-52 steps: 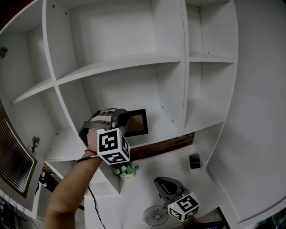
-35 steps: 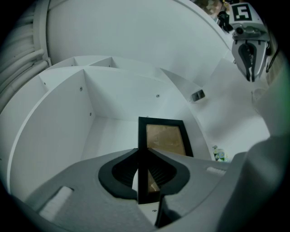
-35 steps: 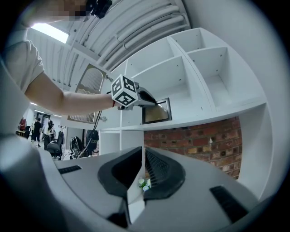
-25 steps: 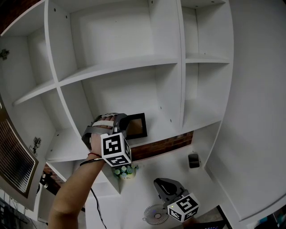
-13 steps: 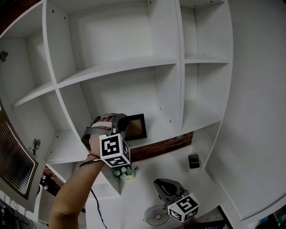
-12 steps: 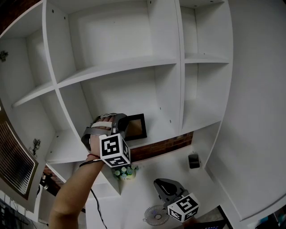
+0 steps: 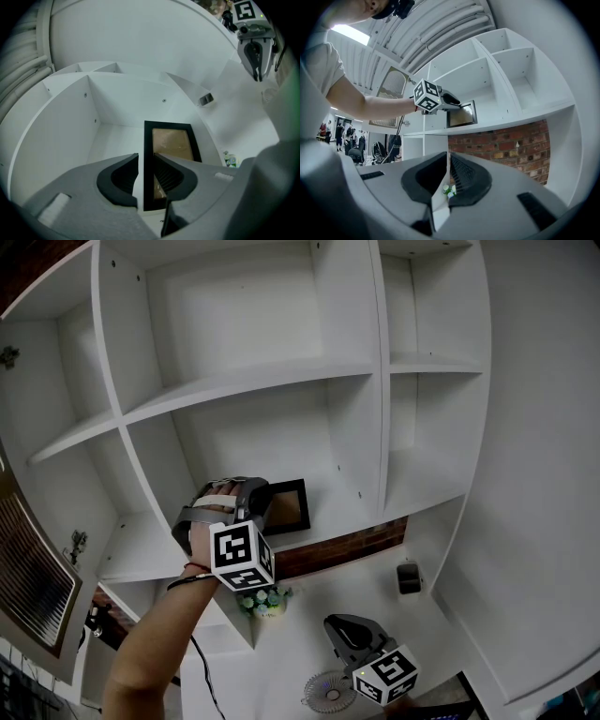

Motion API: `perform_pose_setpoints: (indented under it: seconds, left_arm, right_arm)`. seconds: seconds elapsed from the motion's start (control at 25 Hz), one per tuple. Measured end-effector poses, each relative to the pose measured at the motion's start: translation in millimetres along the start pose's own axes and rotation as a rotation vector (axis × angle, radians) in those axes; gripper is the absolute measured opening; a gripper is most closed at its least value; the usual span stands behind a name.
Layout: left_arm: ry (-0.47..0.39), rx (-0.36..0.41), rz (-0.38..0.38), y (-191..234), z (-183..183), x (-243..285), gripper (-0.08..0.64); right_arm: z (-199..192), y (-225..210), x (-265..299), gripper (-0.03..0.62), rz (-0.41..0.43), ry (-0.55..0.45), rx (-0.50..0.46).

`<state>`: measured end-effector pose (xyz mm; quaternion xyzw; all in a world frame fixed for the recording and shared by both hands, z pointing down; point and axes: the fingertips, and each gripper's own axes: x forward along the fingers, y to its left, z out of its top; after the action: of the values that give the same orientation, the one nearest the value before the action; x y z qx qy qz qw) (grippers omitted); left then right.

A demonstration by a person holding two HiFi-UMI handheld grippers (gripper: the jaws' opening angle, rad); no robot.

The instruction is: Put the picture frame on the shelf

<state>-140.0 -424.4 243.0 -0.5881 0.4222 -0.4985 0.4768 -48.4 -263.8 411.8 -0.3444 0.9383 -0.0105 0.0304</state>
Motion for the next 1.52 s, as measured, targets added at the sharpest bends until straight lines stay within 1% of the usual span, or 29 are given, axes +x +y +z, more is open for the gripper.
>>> perform_pose_setpoints:
  seconds: [0.36,0.68,1.52]
  left_arm:
    - [-0.012,0.013,0.022,3.2,2.9,-2.2,0.122]
    - [-0.017,0.013,0.021,3.2,4.1,-4.2,0.141]
    - [-0.027,0.005,0.025,0.9,9.4,-14.3,0.152]
  right_arm:
    - [0.5,-2.5,2.0,0.02,-0.002,-0.005,0.004]
    - [0.8,-2.7,5.3,0.02,0.005,-0.006,0.005]
    - [0.7,-1.3,7.6,0.02,0.029,-0.008,0.007]
